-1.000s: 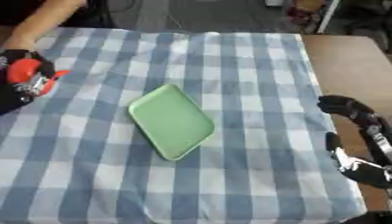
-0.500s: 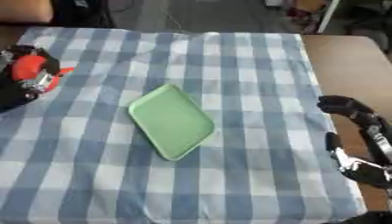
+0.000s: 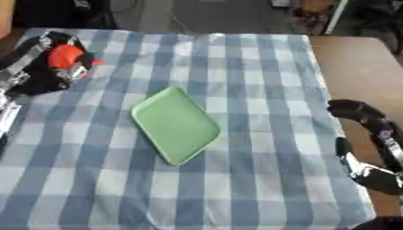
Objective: Pick up objects on the table and place them in the box.
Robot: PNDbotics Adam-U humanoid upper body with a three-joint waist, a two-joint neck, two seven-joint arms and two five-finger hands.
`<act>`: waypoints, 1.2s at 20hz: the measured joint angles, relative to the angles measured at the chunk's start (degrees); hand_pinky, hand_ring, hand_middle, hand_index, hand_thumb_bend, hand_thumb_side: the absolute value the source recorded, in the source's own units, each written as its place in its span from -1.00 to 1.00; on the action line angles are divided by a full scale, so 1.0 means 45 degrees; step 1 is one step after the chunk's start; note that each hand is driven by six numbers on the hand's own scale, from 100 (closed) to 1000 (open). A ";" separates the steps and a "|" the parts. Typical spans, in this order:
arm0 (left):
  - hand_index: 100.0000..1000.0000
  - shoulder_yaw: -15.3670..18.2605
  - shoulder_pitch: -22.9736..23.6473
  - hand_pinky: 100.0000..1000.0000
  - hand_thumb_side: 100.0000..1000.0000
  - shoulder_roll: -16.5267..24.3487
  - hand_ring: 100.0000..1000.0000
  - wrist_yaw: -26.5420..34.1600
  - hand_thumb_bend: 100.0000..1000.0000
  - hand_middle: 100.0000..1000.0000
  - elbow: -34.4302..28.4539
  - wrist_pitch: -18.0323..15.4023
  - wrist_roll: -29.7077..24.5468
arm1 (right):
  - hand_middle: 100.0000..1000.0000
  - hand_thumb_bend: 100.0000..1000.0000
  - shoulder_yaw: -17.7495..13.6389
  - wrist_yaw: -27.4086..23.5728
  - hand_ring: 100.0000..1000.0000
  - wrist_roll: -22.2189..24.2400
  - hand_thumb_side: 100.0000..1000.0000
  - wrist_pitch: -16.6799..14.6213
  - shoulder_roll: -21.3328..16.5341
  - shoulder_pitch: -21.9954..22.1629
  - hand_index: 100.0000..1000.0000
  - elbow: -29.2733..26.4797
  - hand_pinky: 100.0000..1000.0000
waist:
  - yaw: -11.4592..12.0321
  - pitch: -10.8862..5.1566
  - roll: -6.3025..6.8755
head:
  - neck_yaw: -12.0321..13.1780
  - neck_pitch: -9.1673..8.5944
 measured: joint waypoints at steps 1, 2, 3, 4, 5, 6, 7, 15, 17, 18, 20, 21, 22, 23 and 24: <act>-0.54 -0.0092 -0.0205 0.10 -0.27 -0.0079 -0.54 -0.0195 -1.00 -0.66 0.0304 -0.0133 -0.0040 | 0.68 -1.00 0.0002 -0.0008 0.62 0.0006 -0.21 0.0006 0.0001 -0.0003 0.65 0.0000 0.63 | -0.0022 0.0001 -0.0001 | 0.0031 0.0000; -0.54 -0.0196 -0.0374 0.10 -0.27 -0.0160 -0.54 -0.0396 -1.00 -0.66 0.0593 -0.0275 -0.0082 | 0.68 -1.00 0.0004 -0.0014 0.62 0.0008 -0.21 0.0008 0.0002 -0.0004 0.65 0.0000 0.63 | -0.0043 0.0002 -0.0010 | 0.0057 0.0000; -0.53 -0.0289 -0.0535 0.10 -0.28 -0.0243 -0.54 -0.0594 -1.00 -0.66 0.0874 -0.0415 -0.0115 | 0.68 -1.00 0.0010 -0.0026 0.62 0.0010 -0.21 0.0010 0.0002 -0.0007 0.65 0.0000 0.63 | -0.0055 0.0004 -0.0027 | 0.0061 -0.0001; -0.53 -0.0375 -0.0709 0.10 -0.28 -0.0327 -0.54 -0.0775 -1.00 -0.66 0.1140 -0.0558 -0.0144 | 0.68 -1.00 0.0020 -0.0053 0.62 0.0012 -0.21 0.0012 0.0003 -0.0009 0.65 0.0001 0.63 | -0.0059 0.0005 -0.0047 | 0.0069 -0.0002; -0.53 -0.0464 -0.0907 0.10 -0.29 -0.0391 -0.54 -0.0949 -1.00 -0.66 0.1400 -0.0692 -0.0171 | 0.68 -1.00 0.0035 -0.0073 0.62 0.0023 -0.21 0.0023 0.0004 -0.0025 0.65 0.0001 0.63 | -0.0063 0.0012 -0.0070 | 0.0079 -0.0005; -0.53 -0.0535 -0.1079 0.10 -0.29 -0.0459 -0.54 -0.1112 -1.00 -0.66 0.1651 -0.0818 -0.0190 | 0.68 -1.00 0.0050 -0.0102 0.62 0.0034 -0.21 0.0034 0.0004 -0.0048 0.65 0.0001 0.63 | -0.0066 0.0026 -0.0080 | 0.0120 -0.0024; -0.53 -0.0596 -0.1232 0.10 -0.29 -0.0540 -0.54 -0.1267 -1.00 -0.67 0.1899 -0.0945 -0.0212 | 0.68 -1.00 0.0071 -0.0112 0.62 0.0050 -0.21 0.0050 0.0005 -0.0056 0.65 0.0001 0.63 | -0.0068 0.0039 -0.0081 | 0.0169 -0.0046; -0.52 -0.1043 -0.2467 0.11 -0.30 -0.1222 -0.54 -0.2051 -1.00 -0.67 0.3392 -0.1720 -0.0400 | 0.68 -1.00 0.0104 -0.0244 0.62 0.0116 -0.21 0.0116 0.0028 -0.0111 0.65 0.0002 0.63 | -0.0160 0.0062 -0.0204 | 0.0347 -0.0091; -0.52 -0.1170 -0.2631 0.11 -0.31 -0.1375 -0.54 -0.2185 -1.00 -0.67 0.3581 -0.1900 -0.0462 | 0.68 -1.00 0.0134 -0.0288 0.62 0.0121 -0.21 0.0121 0.0088 -0.0116 0.65 0.0002 0.63 | -0.0200 0.0064 -0.0229 | 0.0406 -0.0093; -0.52 -0.1219 -0.2668 0.11 -0.31 -0.1454 -0.54 -0.2245 -1.00 -0.67 0.3656 -0.1987 -0.0485 | 0.68 -1.00 0.0149 -0.0314 0.62 0.0128 -0.21 0.0128 0.0118 -0.0117 0.65 0.0002 0.63 | -0.0203 0.0064 -0.0231 | 0.0408 -0.0093; -0.52 -0.1338 -0.2747 0.11 -0.31 -0.1584 -0.54 -0.2354 -1.00 -0.67 0.3770 -0.2152 -0.0534 | 0.68 -1.00 0.0152 -0.0339 0.62 0.0148 -0.21 0.0148 0.0121 -0.0120 0.65 0.0002 0.63 | -0.0205 0.0065 -0.0232 | 0.0409 -0.0093; -0.52 -0.1386 -0.2778 0.11 -0.31 -0.1650 -0.54 -0.2409 -1.00 -0.67 0.3802 -0.2233 -0.0555 | 0.68 -1.00 0.0152 -0.0348 0.62 0.0160 -0.21 0.0160 0.0121 -0.0120 0.65 0.0002 0.63 | -0.0206 0.0066 -0.0233 | 0.0409 -0.0093; -0.51 -0.1442 -0.2814 0.11 -0.32 -0.1706 -0.54 -0.2445 -1.00 -0.67 0.3831 -0.2308 -0.0575 | 0.68 -1.00 0.0152 -0.0354 0.62 0.0166 -0.21 0.0166 0.0121 -0.0122 0.65 0.0002 0.63 | -0.0208 0.0066 -0.0235 | 0.0409 -0.0093; -0.51 -0.1496 -0.2843 0.11 -0.32 -0.1759 -0.54 -0.2477 -1.00 -0.67 0.3856 -0.2380 -0.0593 | 0.68 -1.00 0.0152 -0.0365 0.62 0.0169 -0.21 0.0169 0.0121 -0.0122 0.65 0.0002 0.63 | -0.0209 0.0066 -0.0235 | 0.0409 -0.0093; -0.51 -0.1554 -0.2844 0.11 -0.32 -0.1802 -0.53 -0.2510 -1.00 -0.68 0.3859 -0.2453 -0.0616 | 0.68 -1.00 0.0152 -0.0378 0.62 0.0170 -0.21 0.0170 0.0121 -0.0123 0.65 0.0002 0.63 | -0.0210 0.0066 -0.0235 | 0.0409 -0.0093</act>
